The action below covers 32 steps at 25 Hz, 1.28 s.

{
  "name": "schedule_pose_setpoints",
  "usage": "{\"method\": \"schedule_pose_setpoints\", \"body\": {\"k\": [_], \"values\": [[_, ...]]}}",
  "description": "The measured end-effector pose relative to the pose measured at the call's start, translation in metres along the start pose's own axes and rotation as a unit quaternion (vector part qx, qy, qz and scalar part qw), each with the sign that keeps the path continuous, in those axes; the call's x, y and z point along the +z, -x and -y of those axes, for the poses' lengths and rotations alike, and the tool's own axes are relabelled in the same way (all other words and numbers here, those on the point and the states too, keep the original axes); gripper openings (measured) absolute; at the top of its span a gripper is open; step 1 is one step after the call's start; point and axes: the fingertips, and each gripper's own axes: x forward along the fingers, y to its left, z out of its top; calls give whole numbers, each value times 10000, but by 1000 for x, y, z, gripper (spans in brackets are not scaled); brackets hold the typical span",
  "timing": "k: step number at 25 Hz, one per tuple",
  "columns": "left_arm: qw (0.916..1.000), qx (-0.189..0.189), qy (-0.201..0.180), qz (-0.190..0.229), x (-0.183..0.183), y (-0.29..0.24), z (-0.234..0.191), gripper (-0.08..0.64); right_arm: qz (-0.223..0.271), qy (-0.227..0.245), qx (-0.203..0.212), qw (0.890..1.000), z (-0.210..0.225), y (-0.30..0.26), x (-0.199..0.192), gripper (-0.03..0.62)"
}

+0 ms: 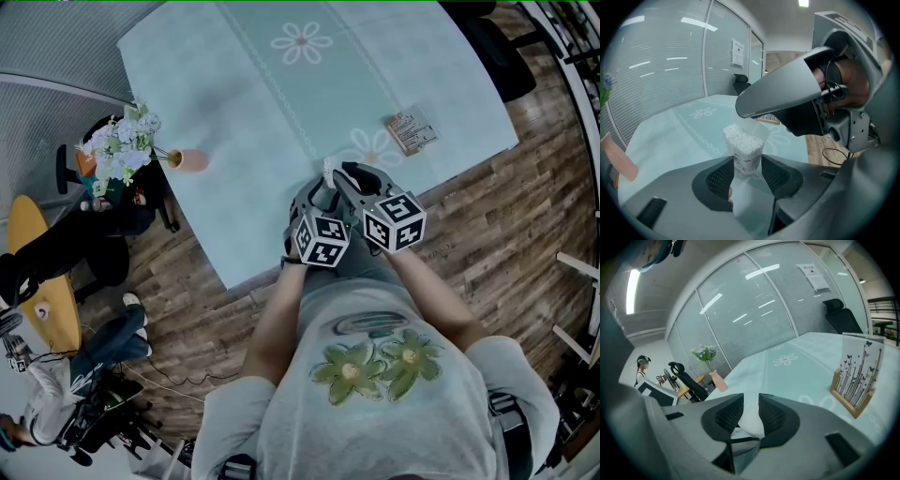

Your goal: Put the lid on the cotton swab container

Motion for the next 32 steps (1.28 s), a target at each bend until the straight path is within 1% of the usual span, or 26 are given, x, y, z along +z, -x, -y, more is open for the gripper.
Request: {"method": "schedule_pose_setpoints", "body": {"k": [5, 10, 12, 14, 22, 28, 32], "values": [[10000, -41, -11, 11, -1, 0, 0, 176, -41, 227, -76, 9997, -2, -2, 0, 100], [10000, -40, -53, 9, -2, -1, 0, 176, -82, 300, -24, 9995, -4, -3, -1, 100], [10000, -37, -67, 7, -2, -1, 0, 176, -162, 289, 36, 9994, -4, -5, -3, 100], [10000, -42, -78, 8, -2, -2, 0, 176, -252, 252, 70, 9993, -2, -6, -6, 81], [9998, -76, -156, 12, -1, -2, 2, 176, -405, 228, 74, 9989, 5, -7, -8, 78], [9998, -117, -163, 17, -1, -1, 2, 176, -530, 365, 18, 9979, 9, -9, -9, 12], [9997, -150, -202, 23, -2, -2, 1, 176, -623, 631, 67, 9960, 8, -12, -10, -1]]}}
